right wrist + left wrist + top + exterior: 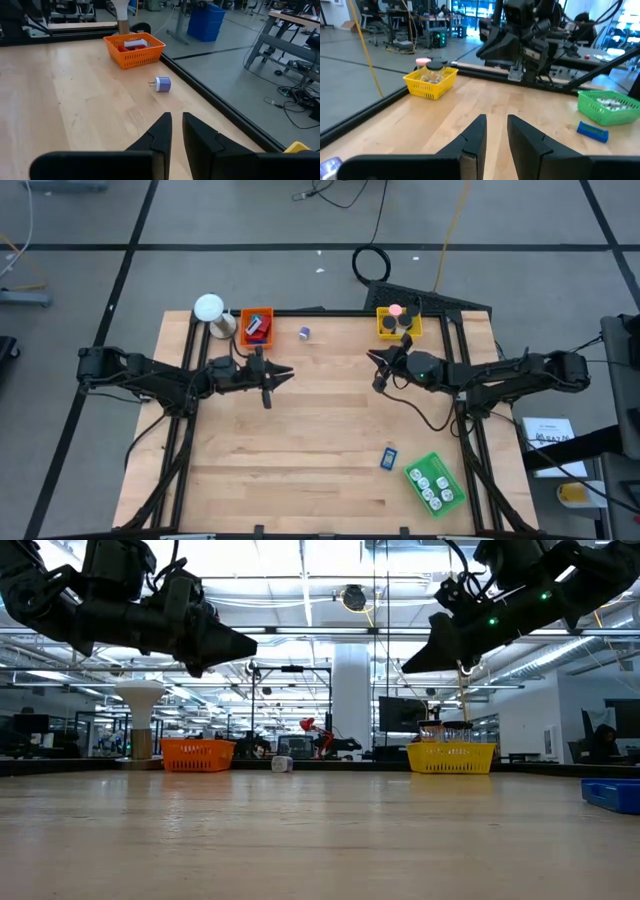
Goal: Pick & Place Office items
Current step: Put the violet charger adapter into the green bin
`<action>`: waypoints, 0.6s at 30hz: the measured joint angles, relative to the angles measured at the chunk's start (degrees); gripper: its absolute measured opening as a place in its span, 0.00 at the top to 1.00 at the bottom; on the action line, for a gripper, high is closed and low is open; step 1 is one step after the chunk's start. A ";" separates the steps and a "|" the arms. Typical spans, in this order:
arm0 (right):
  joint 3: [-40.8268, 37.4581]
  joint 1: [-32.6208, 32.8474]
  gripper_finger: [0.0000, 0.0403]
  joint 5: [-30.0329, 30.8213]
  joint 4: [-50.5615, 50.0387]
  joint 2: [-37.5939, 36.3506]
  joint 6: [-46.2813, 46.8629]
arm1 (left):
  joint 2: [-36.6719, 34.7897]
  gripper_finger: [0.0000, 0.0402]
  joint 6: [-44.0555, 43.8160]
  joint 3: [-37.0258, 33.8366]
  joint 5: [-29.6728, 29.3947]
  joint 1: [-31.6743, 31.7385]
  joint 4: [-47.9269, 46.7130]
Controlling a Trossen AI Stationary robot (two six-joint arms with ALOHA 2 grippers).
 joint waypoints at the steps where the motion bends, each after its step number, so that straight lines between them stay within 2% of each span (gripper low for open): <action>1: 0.00 0.00 0.91 -0.02 -0.01 0.00 0.06 | 0.00 0.81 -0.05 0.02 0.02 0.00 0.53; 11: 0.00 -0.02 0.90 -0.02 -0.04 0.00 -0.02 | -0.04 0.81 0.07 0.02 0.00 0.00 1.20; 16: 0.00 -0.02 0.91 -0.02 -0.04 0.00 0.00 | -0.04 0.81 -9.88 0.80 -0.47 0.31 0.32; 18: 0.00 -0.02 0.90 -0.02 -0.04 0.00 0.00 | -0.04 0.81 -11.52 4.20 0.07 1.52 -5.73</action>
